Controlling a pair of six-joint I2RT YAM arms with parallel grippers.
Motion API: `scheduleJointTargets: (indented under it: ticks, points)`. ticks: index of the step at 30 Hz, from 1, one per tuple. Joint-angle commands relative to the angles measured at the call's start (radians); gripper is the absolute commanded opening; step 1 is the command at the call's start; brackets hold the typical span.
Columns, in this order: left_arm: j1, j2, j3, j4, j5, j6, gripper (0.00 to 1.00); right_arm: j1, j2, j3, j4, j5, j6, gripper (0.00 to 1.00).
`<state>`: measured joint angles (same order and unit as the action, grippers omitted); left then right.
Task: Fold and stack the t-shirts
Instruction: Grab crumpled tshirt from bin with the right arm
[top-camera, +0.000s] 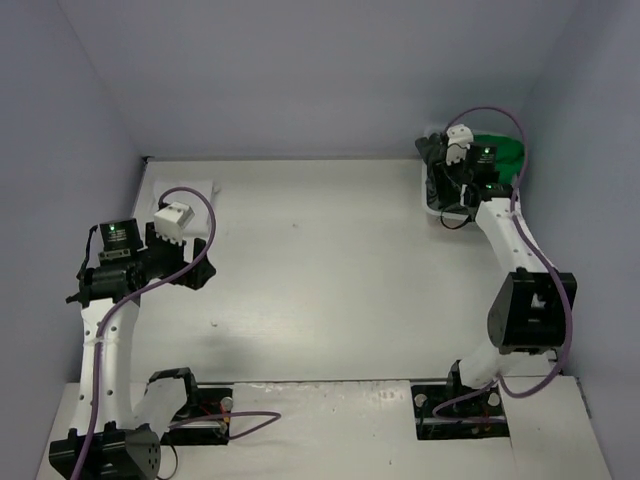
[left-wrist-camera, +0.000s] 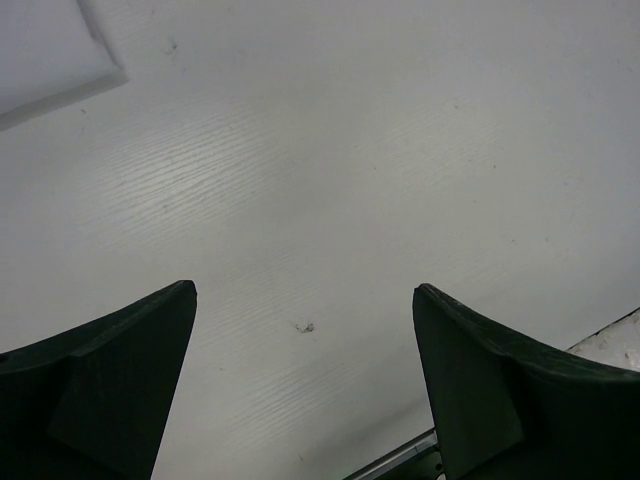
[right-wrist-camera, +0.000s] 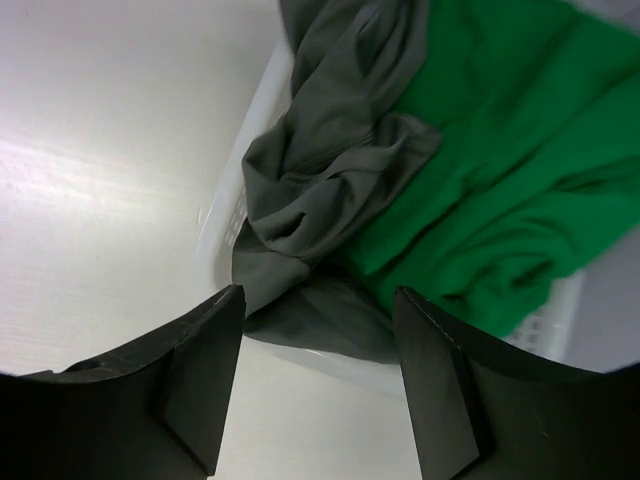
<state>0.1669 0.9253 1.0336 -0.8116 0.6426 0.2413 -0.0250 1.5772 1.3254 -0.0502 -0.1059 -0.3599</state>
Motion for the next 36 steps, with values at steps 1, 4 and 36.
scheduleJointTargets:
  ticks: [1, 4, 36]
  points:
    - [0.010, 0.004, 0.011, 0.049, -0.008, -0.007, 0.83, -0.001, 0.084, 0.066, -0.043, -0.034, -0.034, 0.57]
    - [0.013, 0.006, 0.008, 0.051, -0.015, -0.007, 0.83, -0.001, 0.145, 0.086, -0.045, -0.038, -0.030, 0.57]
    - [0.014, 0.023, 0.006, 0.055, -0.031, -0.008, 0.83, 0.008, -0.075, 0.423, -0.307, -0.155, -0.070, 0.00]
